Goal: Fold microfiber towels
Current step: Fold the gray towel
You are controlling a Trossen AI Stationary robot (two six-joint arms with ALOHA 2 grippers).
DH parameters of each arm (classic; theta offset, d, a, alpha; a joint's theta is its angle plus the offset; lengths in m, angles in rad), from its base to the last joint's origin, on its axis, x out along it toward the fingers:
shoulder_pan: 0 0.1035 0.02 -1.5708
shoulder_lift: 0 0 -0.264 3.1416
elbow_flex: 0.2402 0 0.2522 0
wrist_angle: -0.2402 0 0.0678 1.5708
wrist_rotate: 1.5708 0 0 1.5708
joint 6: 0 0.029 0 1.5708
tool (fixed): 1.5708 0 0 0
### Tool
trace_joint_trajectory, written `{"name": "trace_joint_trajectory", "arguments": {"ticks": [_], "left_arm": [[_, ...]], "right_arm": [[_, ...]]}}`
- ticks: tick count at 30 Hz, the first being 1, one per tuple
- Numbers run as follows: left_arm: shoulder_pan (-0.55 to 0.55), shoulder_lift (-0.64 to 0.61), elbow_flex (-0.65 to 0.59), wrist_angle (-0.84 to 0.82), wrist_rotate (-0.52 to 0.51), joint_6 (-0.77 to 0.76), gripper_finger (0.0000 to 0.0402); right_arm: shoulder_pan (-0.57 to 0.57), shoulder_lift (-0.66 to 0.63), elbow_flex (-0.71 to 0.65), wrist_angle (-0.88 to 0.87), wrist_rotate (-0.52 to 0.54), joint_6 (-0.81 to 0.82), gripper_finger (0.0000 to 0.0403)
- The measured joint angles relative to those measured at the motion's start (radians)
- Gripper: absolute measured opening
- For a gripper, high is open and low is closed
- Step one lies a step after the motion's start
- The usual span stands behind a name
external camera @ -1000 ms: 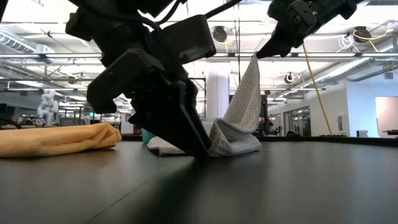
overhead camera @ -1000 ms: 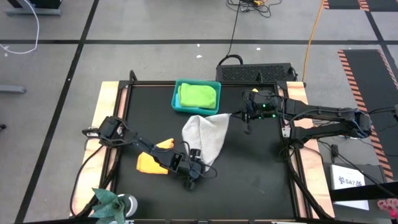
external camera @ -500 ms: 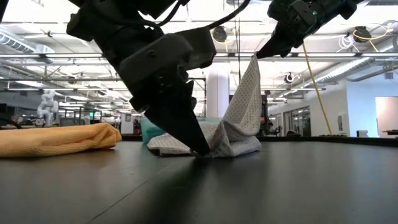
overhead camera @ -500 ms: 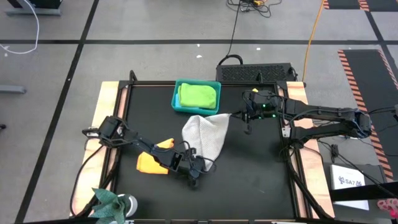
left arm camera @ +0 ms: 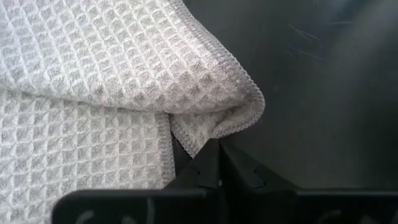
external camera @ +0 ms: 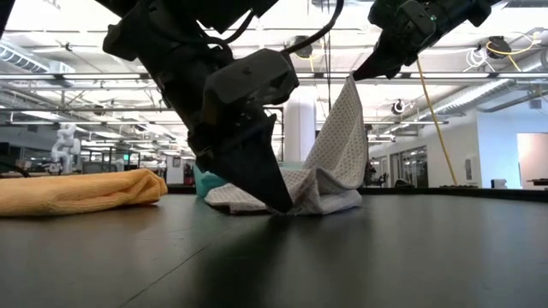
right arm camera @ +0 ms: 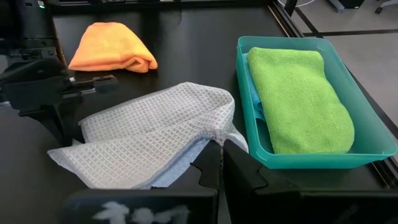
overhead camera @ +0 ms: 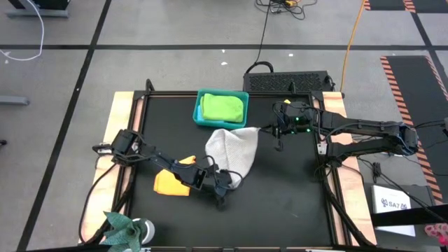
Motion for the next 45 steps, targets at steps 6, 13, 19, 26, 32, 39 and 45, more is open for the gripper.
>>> {"name": "trace_joint_trajectory", "arguments": {"ticks": [6,13,19,26,32,39,45], "left_arm": [[0.000,0.000,0.000,-0.022,-0.011,0.023,0.0061],[0.001,-0.001,0.000,-0.018,-0.010,0.038,0.0120],[-0.010,0.000,0.000,0.001,0.009,0.165,0.0133],[-0.009,0.000,0.000,0.001,-0.004,0.239,0.0134],[-0.010,0.048,0.002,0.045,-0.047,0.212,0.0134],[-0.009,0.081,0.002,0.151,-0.073,0.159,0.0134],[-0.007,0.082,0.001,0.156,-0.080,0.124,0.0101]], "right_arm": [[0.000,0.000,0.000,0.000,0.000,-0.008,0.0000],[0.000,0.000,0.000,0.000,0.000,-0.024,0.0000],[0.000,0.000,0.000,-0.001,-0.001,-0.026,0.0000],[0.000,0.000,0.000,-0.001,-0.001,-0.026,0.0000],[0.000,0.000,0.000,-0.001,0.000,-0.026,0.0000],[0.000,0.000,0.000,-0.001,0.001,-0.022,0.0000],[0.000,0.000,0.000,-0.001,0.002,-0.014,0.0000]]}}
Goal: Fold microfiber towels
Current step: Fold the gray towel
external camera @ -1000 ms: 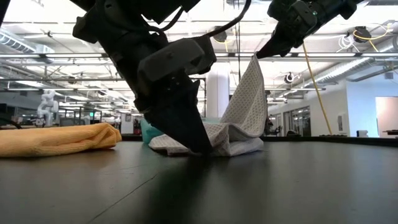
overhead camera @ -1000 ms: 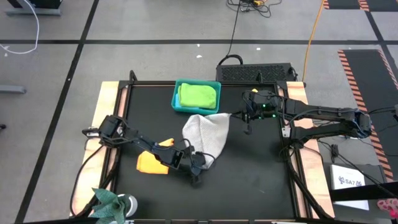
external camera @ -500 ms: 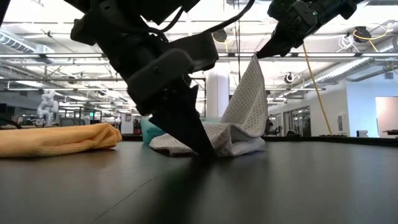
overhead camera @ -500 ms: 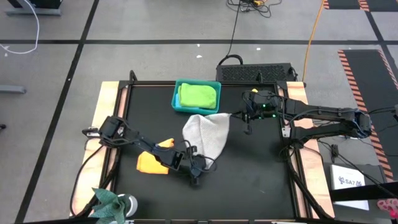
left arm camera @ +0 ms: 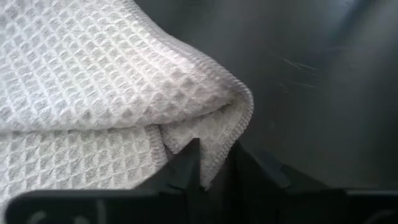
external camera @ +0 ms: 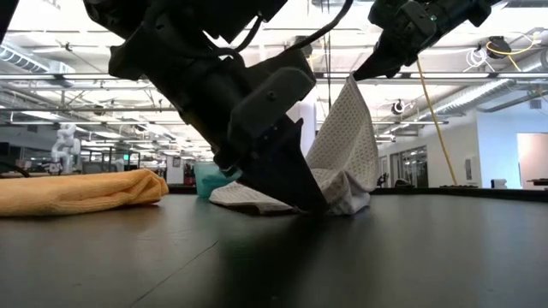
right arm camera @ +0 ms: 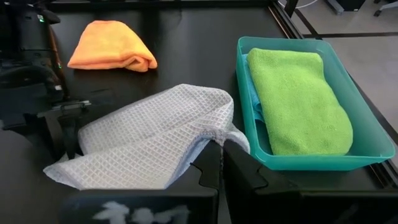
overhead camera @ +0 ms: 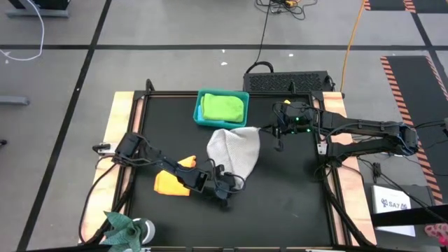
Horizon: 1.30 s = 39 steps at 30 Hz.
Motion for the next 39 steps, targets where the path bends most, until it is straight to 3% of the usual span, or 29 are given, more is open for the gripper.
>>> {"name": "trace_joint_trajectory", "arguments": {"ticks": [5,9,14,24,32,39], "left_arm": [[0.004,0.000,0.000,-0.001,0.003,-0.051,0.0013],[0.007,-0.008,-0.001,-0.008,0.013,-0.072,0.0004],[0.039,-0.101,-0.008,-0.135,0.025,-0.151,0.0002],[0.101,-0.481,-0.004,-0.342,-0.195,-0.186,0.0001],[0.133,-0.690,-0.002,-0.363,-0.354,-0.086,0.0000],[0.170,-0.760,0.078,-0.358,-0.351,0.077,0.0000]], "right_arm": [[0.000,0.000,0.000,0.000,-0.001,0.011,0.0000],[0.000,0.000,0.000,0.000,-0.002,0.010,0.0000],[0.000,0.000,0.000,-0.011,-0.003,0.008,0.0000],[0.005,-0.031,0.010,-0.015,-0.003,-0.004,0.0000],[0.005,-0.086,0.164,-0.084,-0.007,0.011,0.0000],[0.005,-0.084,0.381,-0.199,-0.007,0.008,0.0000]]}}
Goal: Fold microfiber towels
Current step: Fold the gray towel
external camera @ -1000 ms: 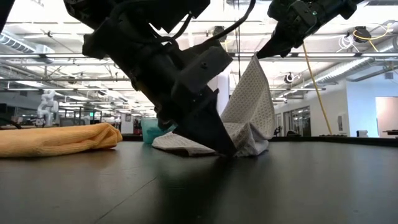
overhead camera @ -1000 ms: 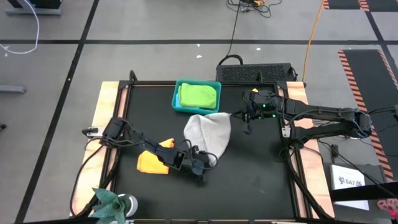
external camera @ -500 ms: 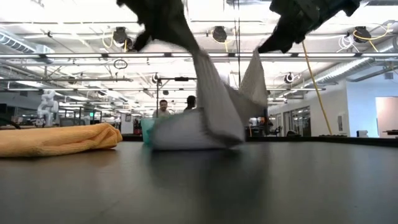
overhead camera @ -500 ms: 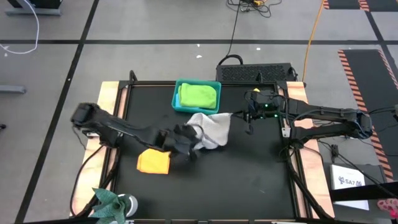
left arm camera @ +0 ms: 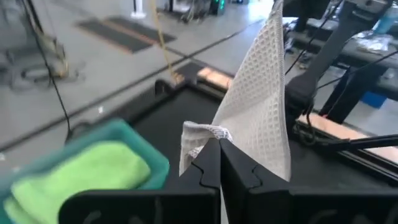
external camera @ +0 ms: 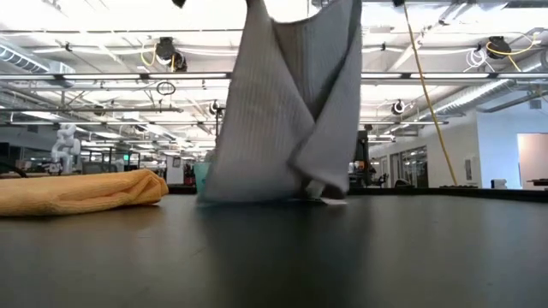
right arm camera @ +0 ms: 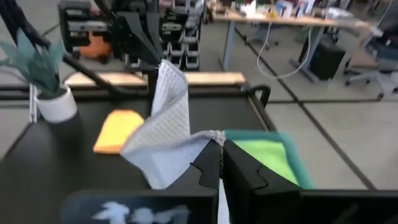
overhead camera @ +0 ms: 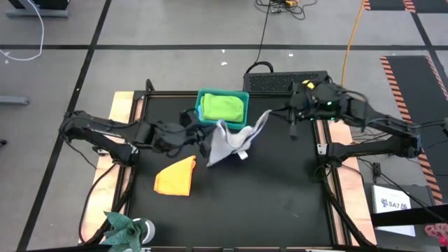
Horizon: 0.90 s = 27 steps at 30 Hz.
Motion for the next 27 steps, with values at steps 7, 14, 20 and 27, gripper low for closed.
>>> {"name": "trace_joint_trajectory", "arguments": {"ticks": [7,14,20,27], "left_arm": [[0.009,-0.002,0.185,-0.070,-0.002,0.208,0.0000],[0.062,-0.002,0.258,-0.243,-0.042,0.256,0.0000],[0.170,0.015,0.247,-0.403,0.035,0.150,0.0000],[0.262,0.049,0.244,-0.412,0.141,0.164,0.0000]], "right_arm": [[0.000,0.000,0.161,-0.038,0.000,0.000,0.0000],[-0.001,0.000,0.225,-0.171,0.019,-0.014,0.0000],[-0.009,0.005,0.226,-0.253,0.195,-0.089,0.0000],[-0.072,0.005,0.226,-0.271,0.440,-0.301,0.0000]]}}
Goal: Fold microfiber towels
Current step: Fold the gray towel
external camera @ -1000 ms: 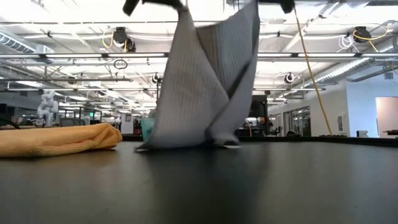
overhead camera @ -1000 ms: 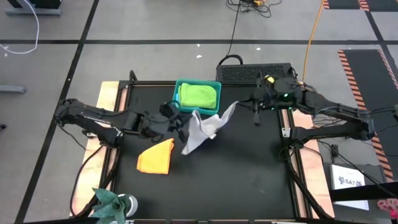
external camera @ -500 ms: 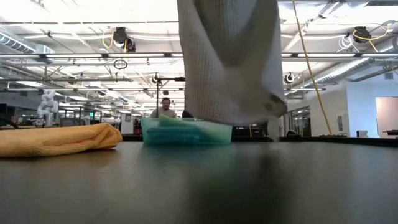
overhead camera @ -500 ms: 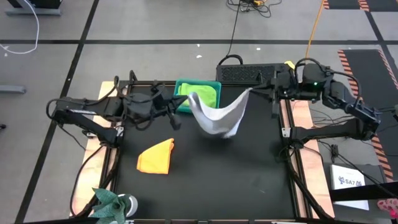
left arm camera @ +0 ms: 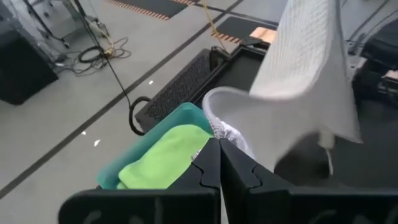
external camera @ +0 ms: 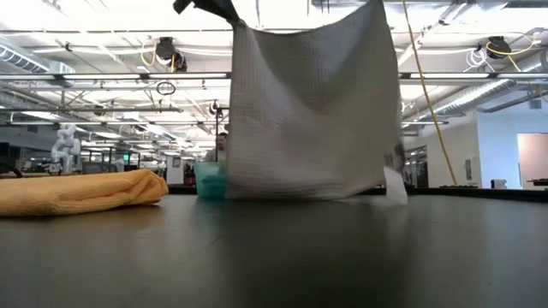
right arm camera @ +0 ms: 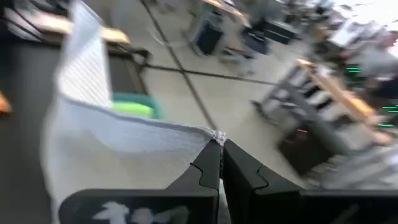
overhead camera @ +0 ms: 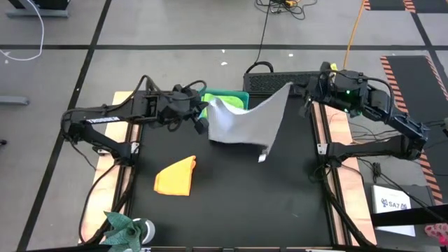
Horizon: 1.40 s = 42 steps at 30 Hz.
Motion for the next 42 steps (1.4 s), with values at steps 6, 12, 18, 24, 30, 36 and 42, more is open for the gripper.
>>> {"name": "trace_joint_trajectory", "arguments": {"ticks": [6,12,18,24,30,36,42], "left_arm": [[0.037,0.006,0.000,0.004,0.019,0.003,0.0000],[0.056,0.006,0.000,0.011,0.038,0.002,0.0000],[0.043,0.029,0.002,-0.037,0.101,-0.033,0.0000],[0.016,0.080,0.000,-0.179,0.195,-0.151,0.0000],[-0.034,0.140,0.003,-0.237,0.322,-0.215,0.0000],[-0.079,0.230,0.002,-0.200,0.440,-0.226,0.0000],[-0.115,0.308,0.002,-0.097,0.548,-0.253,0.0000]], "right_arm": [[-0.104,0.004,0.000,0.000,0.011,-0.161,0.0000],[-0.188,0.004,0.000,-0.040,-0.075,-0.160,0.0000],[-0.202,0.010,-0.030,-0.156,-0.126,-0.033,0.0000],[-0.199,0.009,-0.150,-0.271,-0.216,0.142,0.0000],[-0.128,-0.010,-0.297,-0.270,-0.327,0.303,0.0000],[-0.003,-0.021,-0.394,-0.266,-0.498,0.479,0.0000],[0.113,-0.035,-0.441,-0.256,-0.519,0.580,0.0000]]}}
